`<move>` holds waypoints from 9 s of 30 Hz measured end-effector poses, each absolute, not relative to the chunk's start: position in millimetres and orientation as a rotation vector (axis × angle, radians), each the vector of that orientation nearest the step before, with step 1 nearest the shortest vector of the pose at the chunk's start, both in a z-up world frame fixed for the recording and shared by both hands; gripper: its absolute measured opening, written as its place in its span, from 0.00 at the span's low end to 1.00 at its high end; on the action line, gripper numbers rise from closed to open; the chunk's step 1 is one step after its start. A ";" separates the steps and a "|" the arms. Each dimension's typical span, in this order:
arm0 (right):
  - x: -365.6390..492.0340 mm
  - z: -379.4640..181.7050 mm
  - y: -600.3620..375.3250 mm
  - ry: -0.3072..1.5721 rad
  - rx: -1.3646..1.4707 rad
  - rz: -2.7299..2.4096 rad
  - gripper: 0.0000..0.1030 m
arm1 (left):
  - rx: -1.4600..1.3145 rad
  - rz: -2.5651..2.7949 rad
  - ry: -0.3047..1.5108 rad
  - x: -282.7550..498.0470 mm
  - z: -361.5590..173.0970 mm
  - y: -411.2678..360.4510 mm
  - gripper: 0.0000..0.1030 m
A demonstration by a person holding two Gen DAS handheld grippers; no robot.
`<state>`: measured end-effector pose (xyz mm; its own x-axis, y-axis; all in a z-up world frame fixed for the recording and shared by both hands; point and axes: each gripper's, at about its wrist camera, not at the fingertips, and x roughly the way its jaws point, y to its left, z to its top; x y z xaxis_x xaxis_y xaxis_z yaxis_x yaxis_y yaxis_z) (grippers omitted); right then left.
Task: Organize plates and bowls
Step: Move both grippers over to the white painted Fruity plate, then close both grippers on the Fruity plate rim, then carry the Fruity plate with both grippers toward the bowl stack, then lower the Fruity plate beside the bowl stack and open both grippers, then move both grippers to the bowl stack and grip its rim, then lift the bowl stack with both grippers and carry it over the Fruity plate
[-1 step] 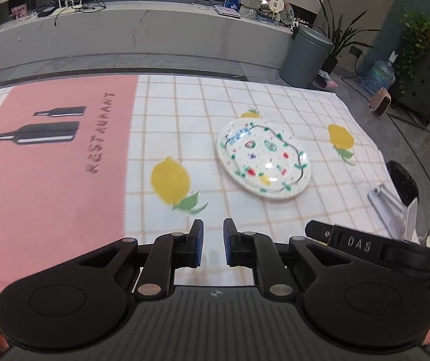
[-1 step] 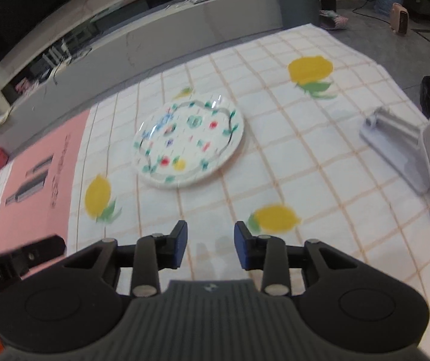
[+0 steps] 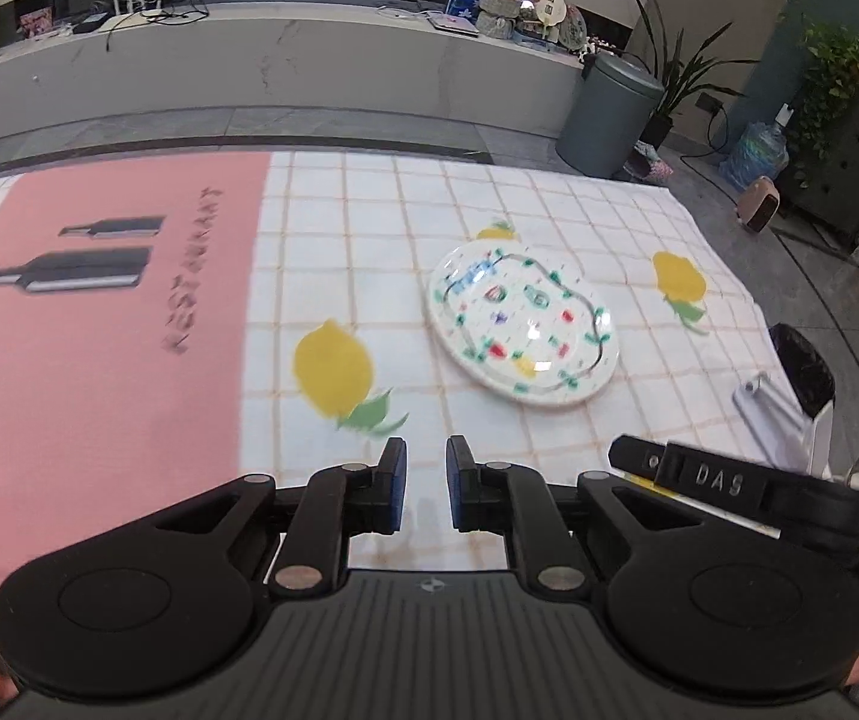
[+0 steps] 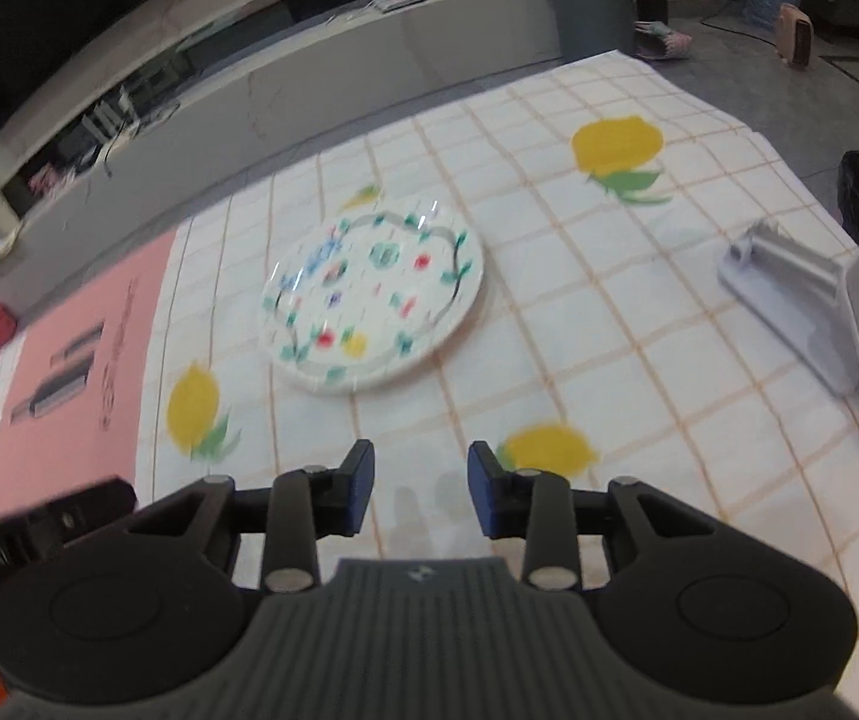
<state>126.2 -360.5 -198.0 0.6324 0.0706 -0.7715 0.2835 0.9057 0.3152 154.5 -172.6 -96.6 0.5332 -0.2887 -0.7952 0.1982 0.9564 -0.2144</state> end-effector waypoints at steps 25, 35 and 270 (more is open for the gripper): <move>211.0 -236.4 -428.7 0.877 0.757 -0.157 0.20 | -0.231 -0.319 1.044 285.6 -153.0 -190.8 0.34; 212.0 -242.3 -430.6 0.866 0.778 -0.123 0.12 | -0.246 -0.339 1.043 290.0 -163.9 -191.9 0.29; 50.5 -164.4 -120.2 1.175 0.711 0.397 0.46 | -0.647 -0.048 0.963 23.7 -77.5 106.9 0.52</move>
